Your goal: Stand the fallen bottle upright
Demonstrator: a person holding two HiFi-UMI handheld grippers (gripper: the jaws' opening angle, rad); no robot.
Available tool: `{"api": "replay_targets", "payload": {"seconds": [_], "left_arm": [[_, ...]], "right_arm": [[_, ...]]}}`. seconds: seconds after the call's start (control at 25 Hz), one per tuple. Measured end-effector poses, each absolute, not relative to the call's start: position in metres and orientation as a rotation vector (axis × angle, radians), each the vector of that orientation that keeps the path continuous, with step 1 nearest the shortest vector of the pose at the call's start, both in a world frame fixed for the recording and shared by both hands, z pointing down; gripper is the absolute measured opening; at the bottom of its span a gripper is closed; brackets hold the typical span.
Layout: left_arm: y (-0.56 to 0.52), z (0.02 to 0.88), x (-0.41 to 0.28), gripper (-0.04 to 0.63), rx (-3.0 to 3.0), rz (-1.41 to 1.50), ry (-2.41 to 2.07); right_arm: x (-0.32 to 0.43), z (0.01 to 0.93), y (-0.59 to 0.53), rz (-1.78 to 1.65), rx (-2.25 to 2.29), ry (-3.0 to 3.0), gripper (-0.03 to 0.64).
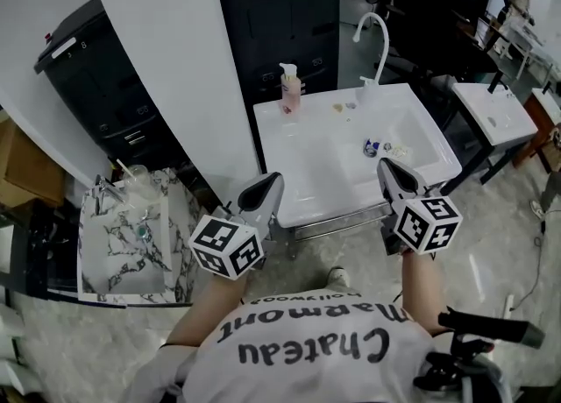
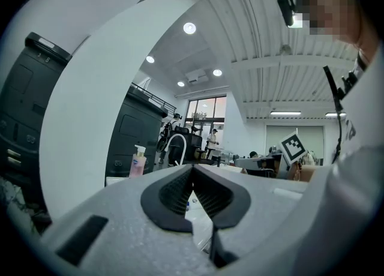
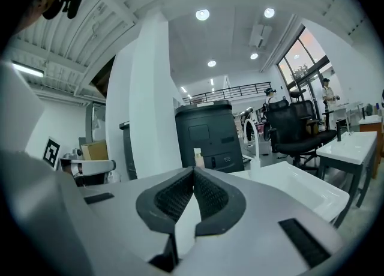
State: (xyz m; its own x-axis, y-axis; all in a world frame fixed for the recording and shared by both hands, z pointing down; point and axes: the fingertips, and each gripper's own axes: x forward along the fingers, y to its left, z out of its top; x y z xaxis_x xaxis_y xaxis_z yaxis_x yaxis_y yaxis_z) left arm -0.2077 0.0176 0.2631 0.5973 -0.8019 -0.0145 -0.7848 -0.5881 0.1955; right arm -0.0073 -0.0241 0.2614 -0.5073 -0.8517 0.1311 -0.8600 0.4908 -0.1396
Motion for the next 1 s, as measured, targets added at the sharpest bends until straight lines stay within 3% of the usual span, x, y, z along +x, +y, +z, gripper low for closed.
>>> {"api": "replay_targets", "payload": {"seconds": [1.0], "left_arm": [[0.036,0.276,-0.216,0.014,2.649,-0.152,-1.284]], "right_arm": [[-0.001,0.279,0.006,0.287,1.592,-2.526,0.014]]}}
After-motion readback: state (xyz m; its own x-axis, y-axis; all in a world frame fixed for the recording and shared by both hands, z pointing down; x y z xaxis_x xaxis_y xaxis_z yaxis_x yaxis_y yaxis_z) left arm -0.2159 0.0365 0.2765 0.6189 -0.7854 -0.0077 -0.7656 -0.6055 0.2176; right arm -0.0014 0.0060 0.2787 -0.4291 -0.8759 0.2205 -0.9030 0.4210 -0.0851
